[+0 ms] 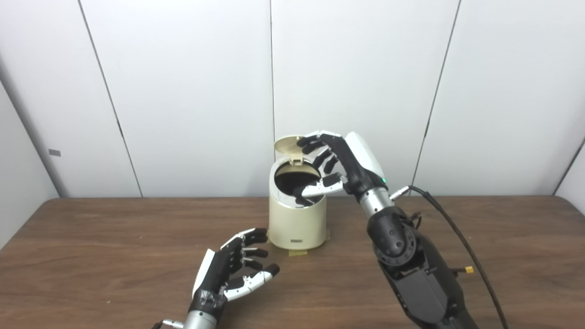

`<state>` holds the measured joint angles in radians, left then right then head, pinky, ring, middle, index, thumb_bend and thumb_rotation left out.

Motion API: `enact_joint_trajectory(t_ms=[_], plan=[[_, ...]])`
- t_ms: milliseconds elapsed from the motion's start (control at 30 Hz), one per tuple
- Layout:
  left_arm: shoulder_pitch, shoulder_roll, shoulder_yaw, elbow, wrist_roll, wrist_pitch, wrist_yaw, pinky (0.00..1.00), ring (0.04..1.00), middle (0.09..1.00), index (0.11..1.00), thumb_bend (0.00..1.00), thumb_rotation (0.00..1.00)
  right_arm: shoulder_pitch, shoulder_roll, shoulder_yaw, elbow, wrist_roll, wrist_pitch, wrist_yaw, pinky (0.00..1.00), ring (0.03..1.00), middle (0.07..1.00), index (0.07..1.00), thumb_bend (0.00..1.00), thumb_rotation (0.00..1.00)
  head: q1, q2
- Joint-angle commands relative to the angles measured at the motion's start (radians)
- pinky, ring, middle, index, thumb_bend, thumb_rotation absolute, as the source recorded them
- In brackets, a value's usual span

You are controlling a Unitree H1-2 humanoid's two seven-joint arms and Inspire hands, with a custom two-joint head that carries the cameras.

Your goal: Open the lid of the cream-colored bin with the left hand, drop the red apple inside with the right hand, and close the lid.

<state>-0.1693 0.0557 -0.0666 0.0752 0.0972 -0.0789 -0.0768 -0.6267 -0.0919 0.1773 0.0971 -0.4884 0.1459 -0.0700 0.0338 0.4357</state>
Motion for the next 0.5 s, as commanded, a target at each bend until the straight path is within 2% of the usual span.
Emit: enact_joint_trajectory(t_ms=[0, 133, 233, 300, 367, 467], plan=[[-0.035, 0.002, 0.0, -0.03, 0.003, -0.017, 0.006, 0.58, 0.685, 0.781, 0.784, 0.68, 0.15, 0.005, -0.013, -0.042, -0.095, 0.051, -0.028, -0.001, 0.37, 0.503, 0.643, 0.661, 0.78, 0.07, 0.002, 0.0], [-0.036, 0.004, 0.001, -0.029, 0.001, -0.017, 0.005, 0.59, 0.69, 0.775, 0.785, 0.68, 0.15, 0.084, -0.032, -0.093, -0.196, 0.134, -0.022, 0.042, 0.37, 0.47, 0.638, 0.676, 0.79, 0.14, 0.005, 0.0], [-0.038, 0.006, 0.002, -0.025, 0.004, -0.026, 0.007, 0.6, 0.691, 0.769, 0.784, 0.69, 0.17, 0.154, -0.028, -0.143, -0.259, 0.274, 0.01, 0.096, 0.42, 0.478, 0.659, 0.686, 0.83, 0.13, 0.009, 0.003], [-0.04, 0.008, 0.003, -0.02, 0.001, -0.031, 0.007, 0.6, 0.688, 0.763, 0.782, 0.69, 0.17, 0.203, -0.028, -0.161, -0.296, 0.351, 0.04, 0.134, 0.51, 0.536, 0.71, 0.728, 0.84, 0.14, 0.01, 0.003], [-0.043, 0.01, 0.006, -0.012, -0.005, -0.039, 0.006, 0.6, 0.687, 0.762, 0.782, 0.69, 0.16, 0.258, -0.029, -0.175, -0.314, 0.429, 0.03, 0.168, 0.57, 0.595, 0.756, 0.767, 0.84, 0.15, 0.006, 0.002], [-0.045, 0.013, 0.008, -0.003, -0.009, -0.046, 0.005, 0.6, 0.686, 0.759, 0.782, 0.68, 0.16, 0.312, -0.031, -0.185, -0.31, 0.497, -0.023, 0.194, 0.55, 0.668, 0.817, 0.811, 0.88, 0.18, 0.0, 0.001]])
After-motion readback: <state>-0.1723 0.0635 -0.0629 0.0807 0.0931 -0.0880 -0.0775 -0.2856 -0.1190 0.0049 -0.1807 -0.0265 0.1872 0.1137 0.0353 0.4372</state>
